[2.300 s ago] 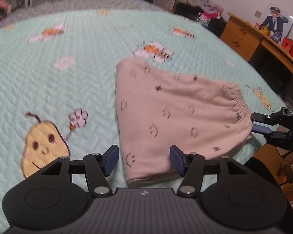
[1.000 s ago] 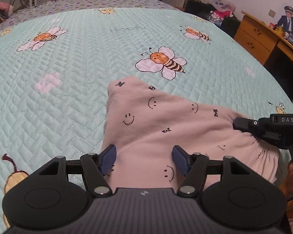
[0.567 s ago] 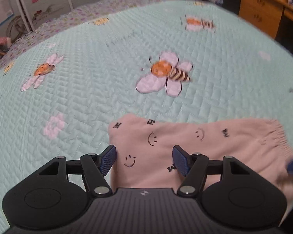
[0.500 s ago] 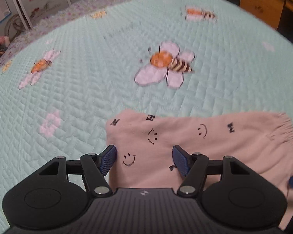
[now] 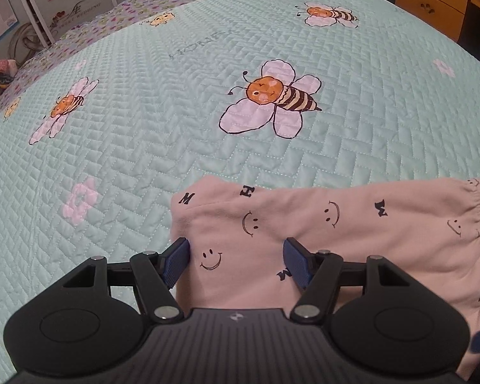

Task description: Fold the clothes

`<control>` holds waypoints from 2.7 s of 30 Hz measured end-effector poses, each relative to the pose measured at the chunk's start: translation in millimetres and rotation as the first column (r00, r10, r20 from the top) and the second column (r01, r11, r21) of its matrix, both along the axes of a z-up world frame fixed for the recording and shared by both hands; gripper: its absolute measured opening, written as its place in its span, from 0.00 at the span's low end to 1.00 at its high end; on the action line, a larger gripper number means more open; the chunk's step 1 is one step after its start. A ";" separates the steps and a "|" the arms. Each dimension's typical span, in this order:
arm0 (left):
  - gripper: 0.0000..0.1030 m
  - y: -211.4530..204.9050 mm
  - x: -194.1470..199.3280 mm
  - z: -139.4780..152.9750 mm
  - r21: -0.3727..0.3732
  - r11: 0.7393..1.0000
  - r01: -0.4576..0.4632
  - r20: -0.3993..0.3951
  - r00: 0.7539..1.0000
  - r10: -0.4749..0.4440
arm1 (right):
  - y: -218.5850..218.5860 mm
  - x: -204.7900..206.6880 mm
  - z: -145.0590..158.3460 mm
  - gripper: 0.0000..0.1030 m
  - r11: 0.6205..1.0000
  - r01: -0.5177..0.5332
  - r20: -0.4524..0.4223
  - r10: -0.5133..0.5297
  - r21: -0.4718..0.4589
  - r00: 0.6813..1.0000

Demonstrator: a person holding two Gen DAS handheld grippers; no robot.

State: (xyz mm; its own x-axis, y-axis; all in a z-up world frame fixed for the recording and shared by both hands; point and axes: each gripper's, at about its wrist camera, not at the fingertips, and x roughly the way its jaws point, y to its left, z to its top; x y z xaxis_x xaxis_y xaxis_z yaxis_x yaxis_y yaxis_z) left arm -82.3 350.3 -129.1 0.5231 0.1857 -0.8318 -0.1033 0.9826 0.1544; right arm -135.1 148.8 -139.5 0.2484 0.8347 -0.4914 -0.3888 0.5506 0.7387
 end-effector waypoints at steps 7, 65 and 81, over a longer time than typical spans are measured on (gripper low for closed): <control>0.66 -2.1 0.1 -1.4 0.014 1.000 0.007 -0.001 1.000 -0.007 | -10.6 1.0 12.2 0.11 0.999 0.037 0.023 -0.037 -0.020 0.999; 0.72 -9.9 -117.9 -3.1 -0.093 0.996 -0.012 -0.006 1.000 0.011 | -1.1 -2.7 -5.5 0.04 0.981 0.158 0.044 -0.154 -0.116 0.987; 0.77 -7.6 -119.2 -7.2 -0.090 0.996 -0.028 -0.009 1.000 0.027 | 1.1 -4.0 -3.3 0.03 0.970 0.196 0.042 -0.191 -0.147 0.981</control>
State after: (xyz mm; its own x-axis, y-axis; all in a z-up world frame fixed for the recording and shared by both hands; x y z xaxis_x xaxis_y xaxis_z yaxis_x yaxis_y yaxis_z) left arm -201.5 342.6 -136.3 0.5125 0.1243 -0.8496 -0.1294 0.9893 0.0667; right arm -139.0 149.9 -142.8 0.4130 0.6867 -0.5982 -0.2828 0.7211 0.6325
